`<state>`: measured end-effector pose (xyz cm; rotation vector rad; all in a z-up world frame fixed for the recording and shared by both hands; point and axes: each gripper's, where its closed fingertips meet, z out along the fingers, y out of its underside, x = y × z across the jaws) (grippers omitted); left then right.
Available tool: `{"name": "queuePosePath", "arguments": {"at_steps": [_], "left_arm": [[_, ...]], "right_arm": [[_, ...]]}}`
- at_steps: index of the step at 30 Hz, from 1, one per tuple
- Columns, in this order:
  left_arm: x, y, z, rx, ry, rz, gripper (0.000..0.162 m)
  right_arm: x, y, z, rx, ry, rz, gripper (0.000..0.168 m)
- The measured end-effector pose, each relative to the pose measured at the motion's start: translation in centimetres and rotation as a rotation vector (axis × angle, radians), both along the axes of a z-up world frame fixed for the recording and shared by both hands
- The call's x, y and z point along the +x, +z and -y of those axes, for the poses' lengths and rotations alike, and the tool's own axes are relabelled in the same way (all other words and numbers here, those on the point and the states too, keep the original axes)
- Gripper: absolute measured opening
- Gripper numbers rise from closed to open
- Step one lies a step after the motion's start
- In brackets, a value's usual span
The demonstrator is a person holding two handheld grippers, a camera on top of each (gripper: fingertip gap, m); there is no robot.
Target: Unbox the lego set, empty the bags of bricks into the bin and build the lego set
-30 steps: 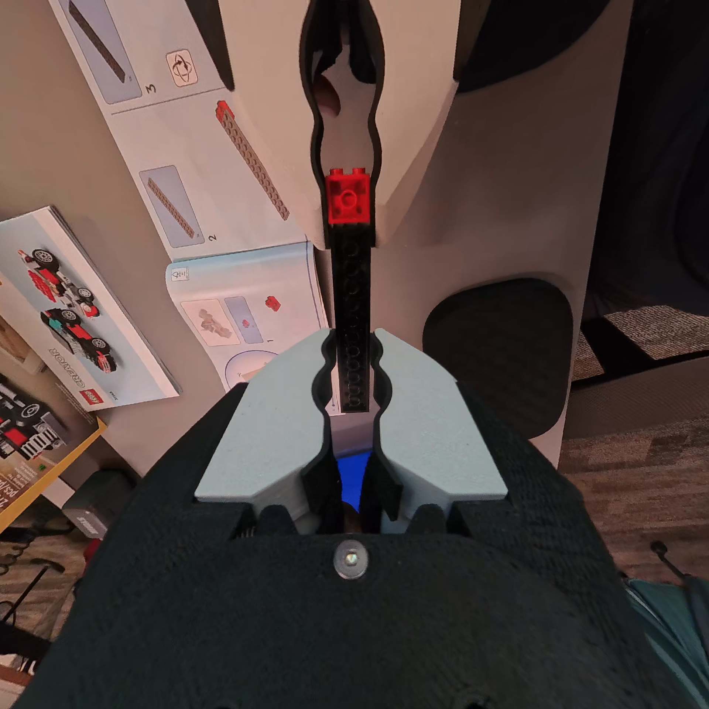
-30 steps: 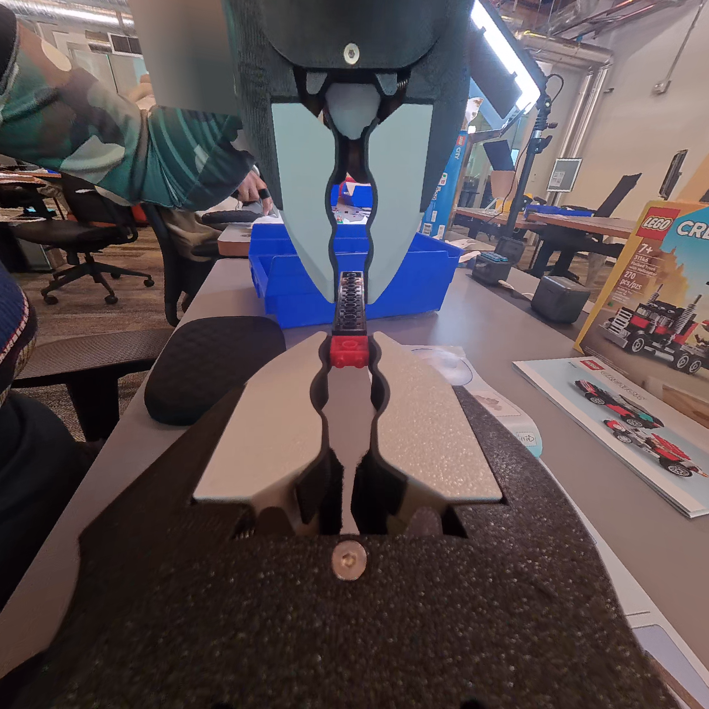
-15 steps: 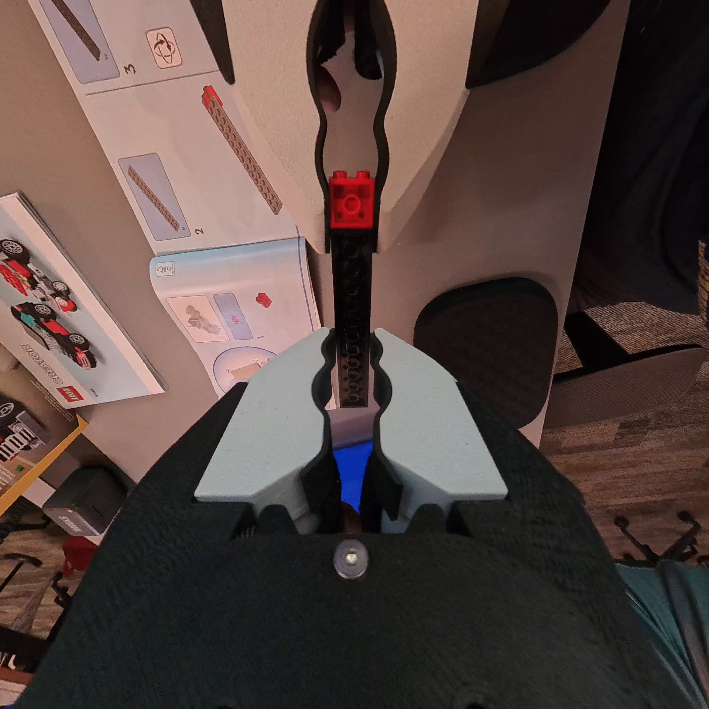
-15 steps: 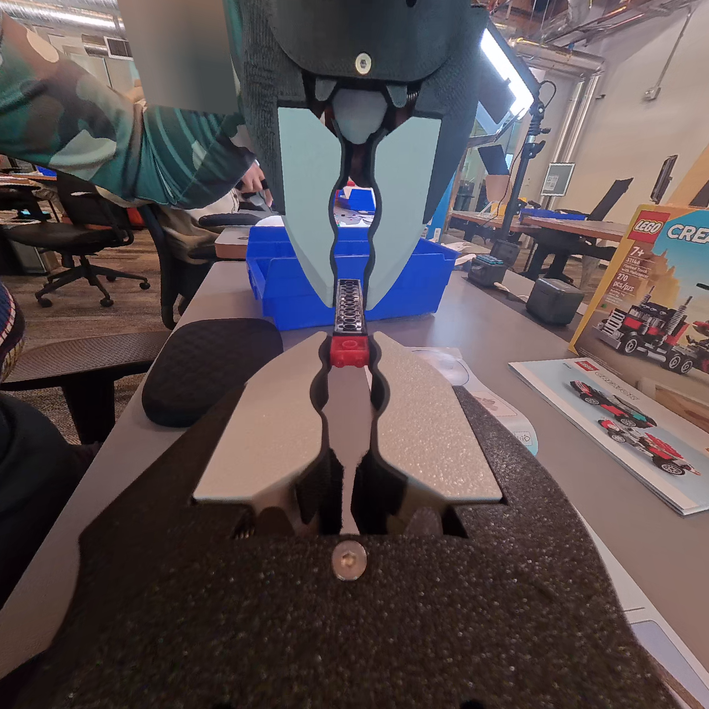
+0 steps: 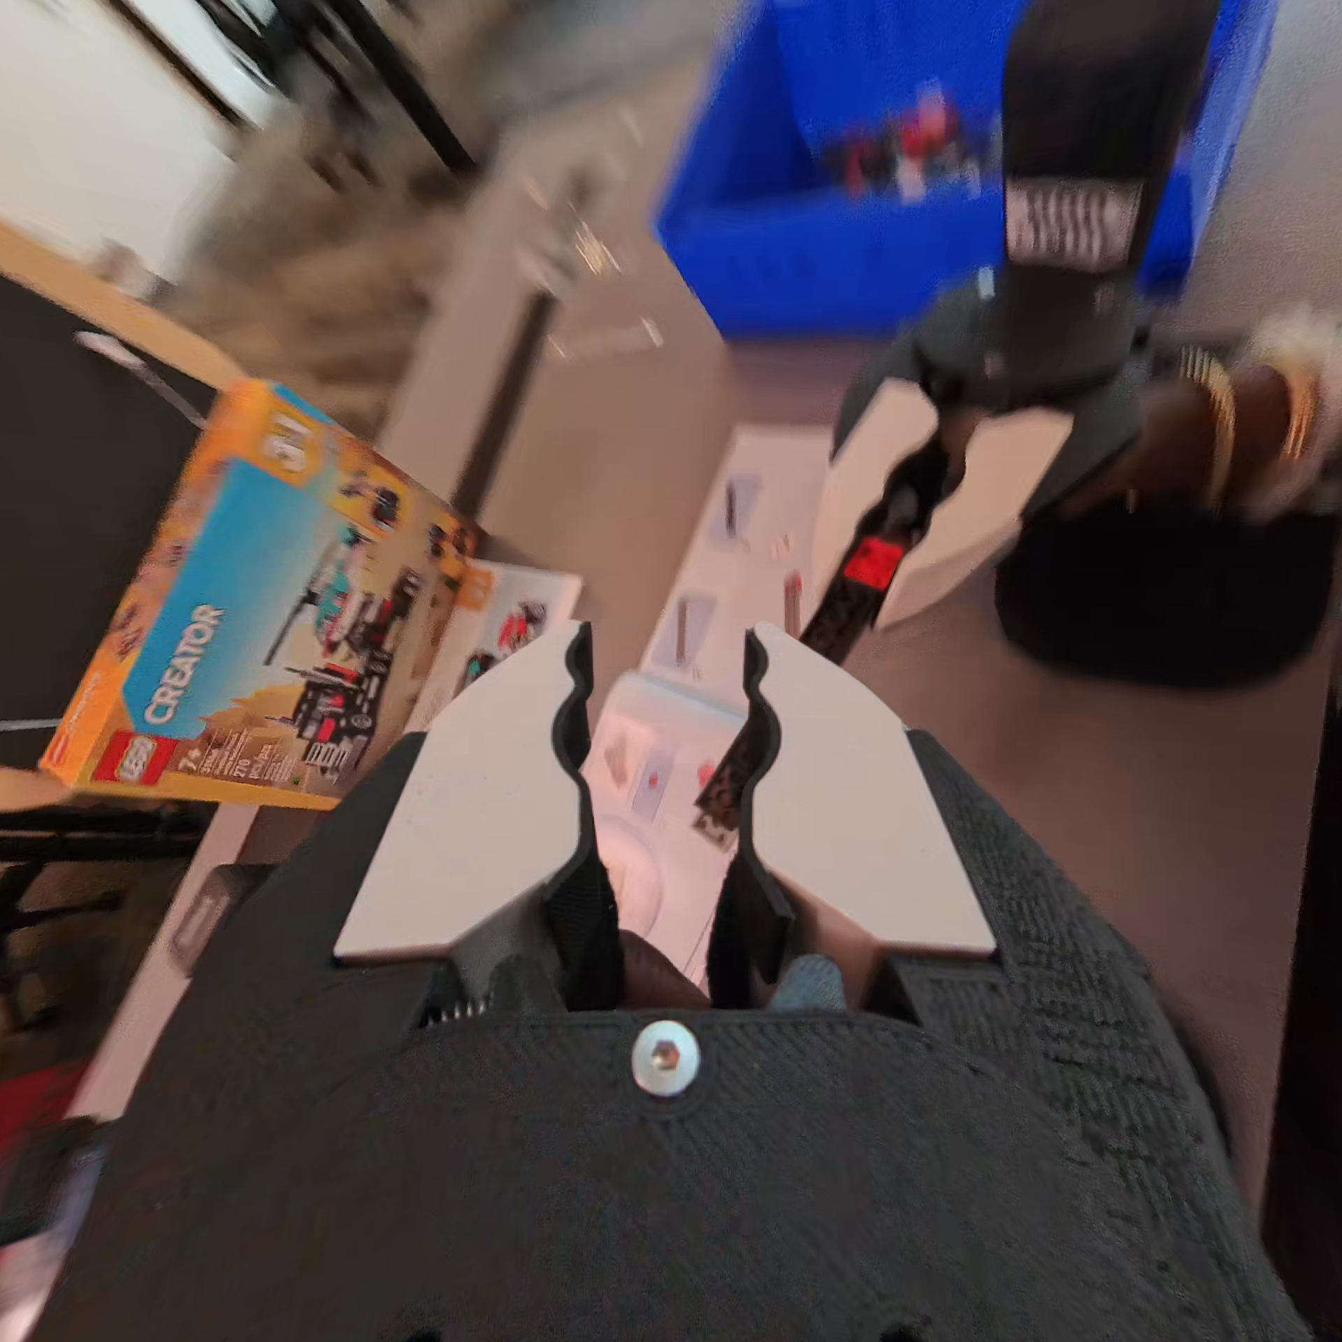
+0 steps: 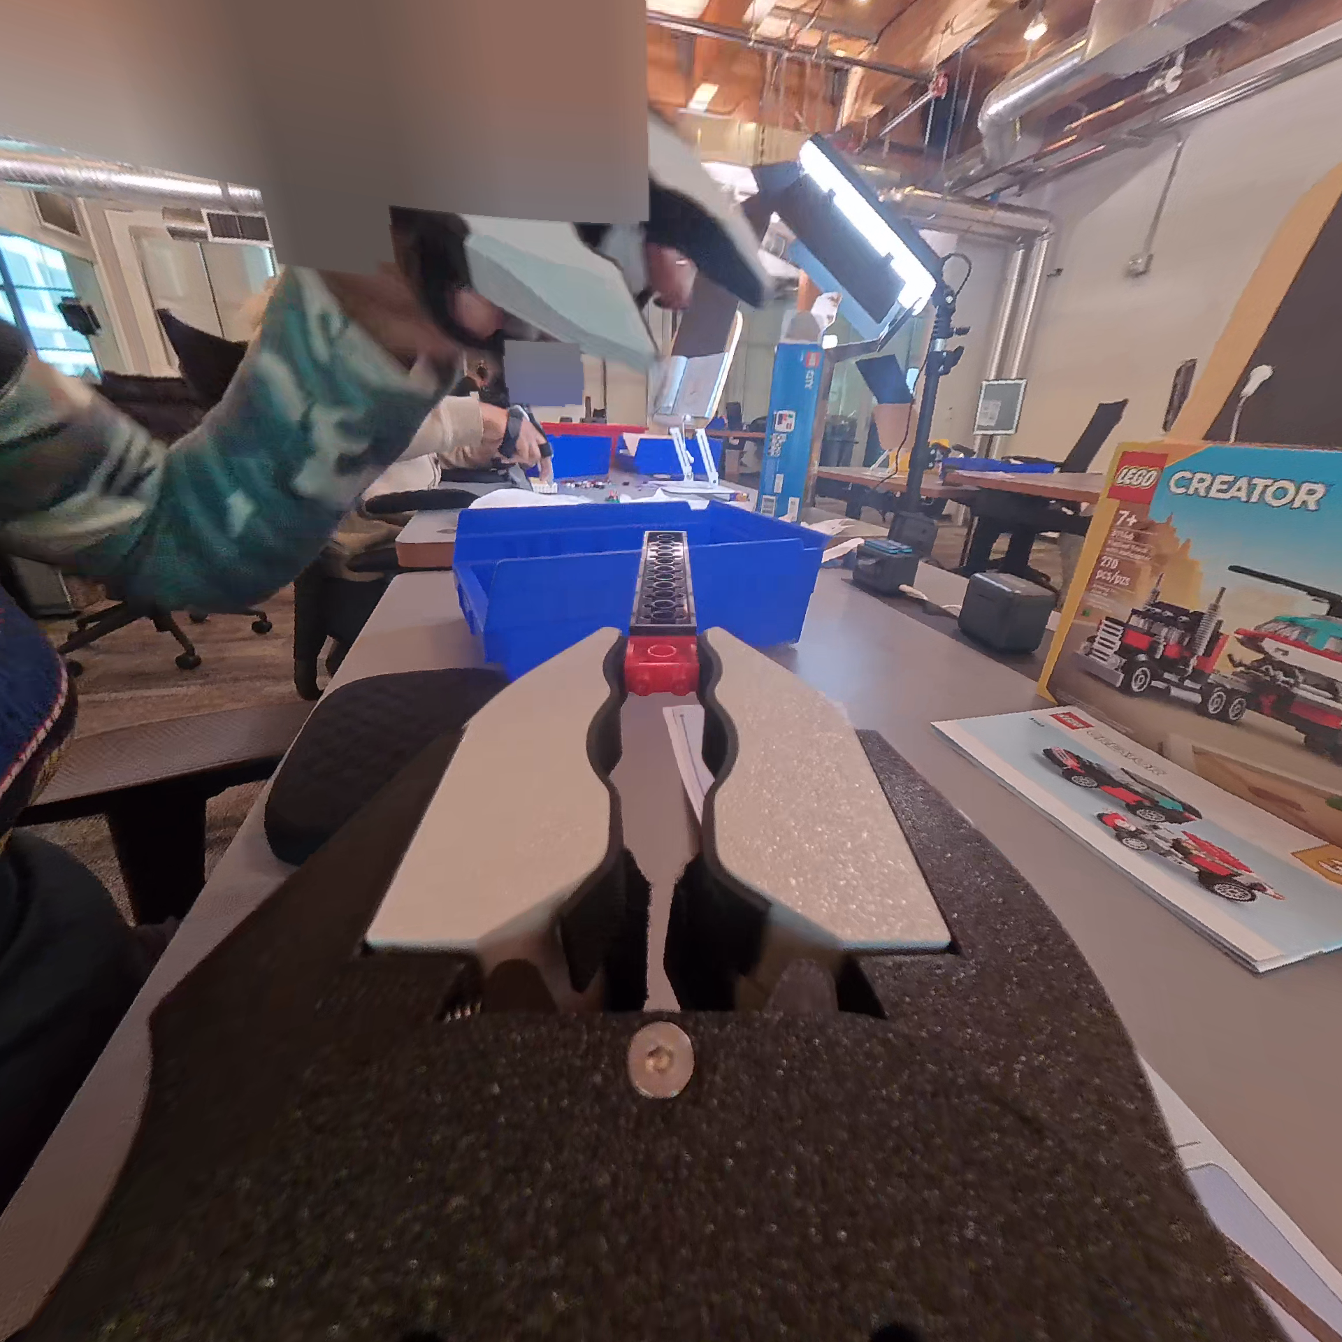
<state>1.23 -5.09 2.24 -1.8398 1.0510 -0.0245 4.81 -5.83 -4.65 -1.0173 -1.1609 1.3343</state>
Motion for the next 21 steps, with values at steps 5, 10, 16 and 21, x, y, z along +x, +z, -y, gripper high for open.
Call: {"name": "queuePosePath", "arguments": {"at_steps": [5, 10, 16, 21], "left_arm": [[-1.6, -1.0, 3.0, 0.088, 0.236, 0.809, 0.039], [-1.0, -4.9, 2.8, -0.081, 0.353, 1.313, 0.04], [0.8, -4.7, 1.2, -0.321, 0.22, 1.645, 0.042], [1.3, -5.8, -0.1, -0.354, 0.262, 1.632, 0.041]], "right_arm": [[0.3, 0.8, -0.5, 0.0, -0.054, -0.033, 0.017], [0.0, 2.1, -0.1, 0.02, -0.114, -0.064, 0.017], [-0.6, 1.8, 0.2, 0.059, -0.244, -0.027, 0.017], [-1.1, 1.1, 0.2, 0.099, -0.346, 0.028, 0.017]]}}
